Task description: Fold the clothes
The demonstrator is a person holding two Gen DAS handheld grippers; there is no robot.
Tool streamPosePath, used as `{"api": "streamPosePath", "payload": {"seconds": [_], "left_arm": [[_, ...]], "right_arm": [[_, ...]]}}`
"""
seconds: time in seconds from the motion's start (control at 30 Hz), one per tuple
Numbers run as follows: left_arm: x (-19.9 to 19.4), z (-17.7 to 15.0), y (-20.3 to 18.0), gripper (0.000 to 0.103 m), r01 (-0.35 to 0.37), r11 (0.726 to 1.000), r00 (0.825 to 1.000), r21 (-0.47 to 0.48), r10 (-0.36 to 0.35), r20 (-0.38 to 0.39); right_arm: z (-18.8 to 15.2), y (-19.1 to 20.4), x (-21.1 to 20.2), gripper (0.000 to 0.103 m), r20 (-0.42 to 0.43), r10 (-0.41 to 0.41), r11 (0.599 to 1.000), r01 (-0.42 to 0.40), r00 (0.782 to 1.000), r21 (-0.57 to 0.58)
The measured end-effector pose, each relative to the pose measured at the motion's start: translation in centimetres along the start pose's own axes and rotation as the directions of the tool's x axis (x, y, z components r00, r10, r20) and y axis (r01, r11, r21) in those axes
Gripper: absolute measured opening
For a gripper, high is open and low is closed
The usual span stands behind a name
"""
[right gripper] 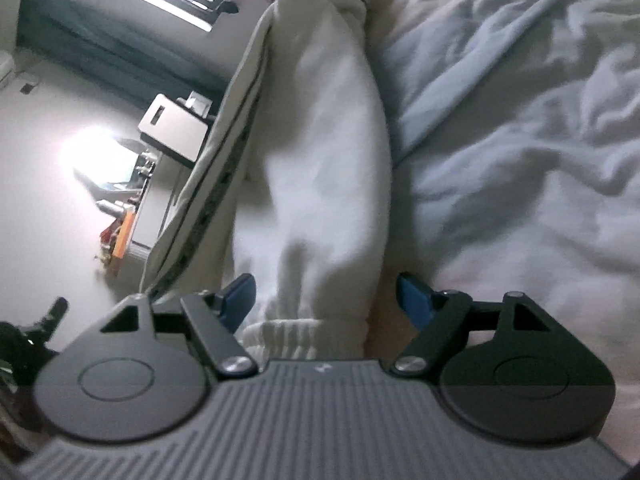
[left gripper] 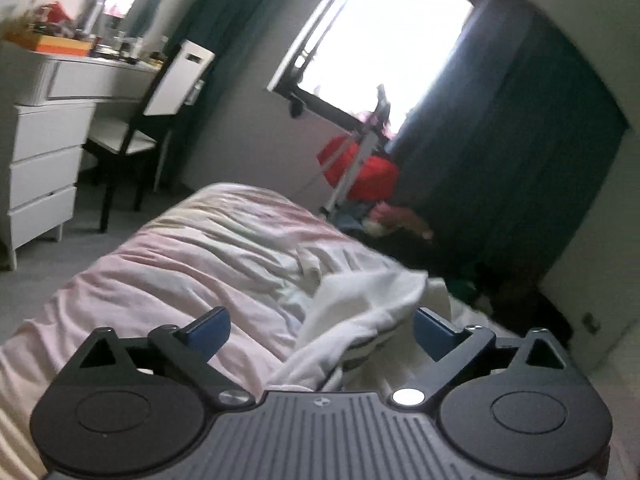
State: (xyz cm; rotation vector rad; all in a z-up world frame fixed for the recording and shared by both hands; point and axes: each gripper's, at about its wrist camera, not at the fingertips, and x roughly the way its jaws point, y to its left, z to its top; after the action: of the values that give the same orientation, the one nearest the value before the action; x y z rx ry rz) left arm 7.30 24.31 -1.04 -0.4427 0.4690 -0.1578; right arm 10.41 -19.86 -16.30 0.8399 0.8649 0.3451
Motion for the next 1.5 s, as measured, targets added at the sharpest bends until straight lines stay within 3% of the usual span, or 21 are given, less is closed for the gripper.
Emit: {"api": "streamPosePath", "payload": {"seconds": [0.13, 0.3, 0.4, 0.5, 0.57, 0.6, 0.73, 0.87, 0.97, 1.13, 1.23, 1.3, 1.47, 1.5], "left_arm": [[3.2, -0.9, -0.9, 0.099, -0.060, 0.996, 0.992, 0.072, 0.068, -0.109], [6.1, -2.6, -1.3, 0.097, -0.056, 0.983, 0.967, 0.172, 0.096, -0.235], [7.6, -3.7, -1.9, 0.090, -0.079, 0.959, 0.948, 0.274, 0.157, -0.277], [8.4, -4.4, -1.6, 0.070, -0.095, 0.952, 0.937, 0.292, 0.184, -0.295], [8.7, -4.4, -1.2, 0.055, -0.132, 0.946, 0.936, 0.298, 0.217, -0.276], [8.7, -4.2, -1.2, 0.050, -0.150, 0.941, 0.941, 0.304, 0.231, -0.249], [8.6, -1.6, 0.0, 0.027, -0.195, 0.958, 0.954, 0.209, 0.235, -0.188], [8.0, 3.4, 1.0, 0.022, -0.229, 0.963, 0.966, 0.143, 0.243, -0.092], [7.6, 8.1, 2.0, 0.022, -0.265, 0.958, 0.963, 0.113, 0.268, -0.011], [8.9, 16.1, 5.2, 0.021, -0.345, 0.934, 0.938, 0.089, 0.339, 0.071], [11.8, 19.1, 7.0, 0.021, -0.414, 0.900, 0.910, 0.135, 0.407, 0.079], [14.4, 19.8, 8.3, 0.021, -0.451, 0.877, 0.893, 0.164, 0.445, 0.076], [21.2, 18.3, 12.9, 0.023, -0.496, 0.853, 0.864, 0.160, 0.503, -0.007], [22.0, 17.9, 13.8, 0.023, -0.494, 0.856, 0.865, 0.150, 0.502, -0.020]], "right_arm": [[-0.2, 0.2, 0.9, 0.080, 0.001, -0.024, 0.999, 0.024, 1.000, -0.027], [-0.1, -0.5, 0.6, 0.074, 0.021, 0.015, 1.000, -0.014, 1.000, -0.023], [-0.3, -0.7, 1.0, 0.070, 0.009, 0.058, 0.998, -0.058, 0.998, -0.021], [-0.8, -0.2, 1.3, 0.057, -0.008, 0.068, 0.996, -0.068, 0.998, -0.057], [-1.1, 0.2, 1.1, 0.045, 0.005, 0.060, 0.994, -0.059, 0.998, -0.097], [-1.2, 0.3, 0.9, 0.035, 0.013, 0.058, 0.993, -0.056, 0.998, -0.105], [-2.3, 1.6, -0.5, 0.028, 0.060, 0.090, 0.990, -0.083, 0.994, -0.116], [-4.0, 4.9, -1.0, 0.024, 0.083, 0.160, 0.980, -0.149, 0.984, -0.131], [-6.1, 8.4, 0.6, 0.023, 0.076, 0.223, 0.967, -0.211, 0.972, -0.141], [-8.5, 15.5, 7.3, 0.021, 0.029, 0.339, 0.930, -0.331, 0.940, -0.162], [-9.0, 18.9, 12.2, 0.018, -0.018, 0.373, 0.912, -0.370, 0.928, -0.178], [-9.1, 19.7, 15.4, 0.017, -0.054, 0.362, 0.916, -0.366, 0.931, -0.165], [-8.9, 20.4, 21.9, 0.017, -0.130, 0.304, 0.933, -0.322, 0.944, -0.162], [-8.8, 20.3, 22.5, 0.017, -0.141, 0.290, 0.935, -0.312, 0.947, -0.168]]}}
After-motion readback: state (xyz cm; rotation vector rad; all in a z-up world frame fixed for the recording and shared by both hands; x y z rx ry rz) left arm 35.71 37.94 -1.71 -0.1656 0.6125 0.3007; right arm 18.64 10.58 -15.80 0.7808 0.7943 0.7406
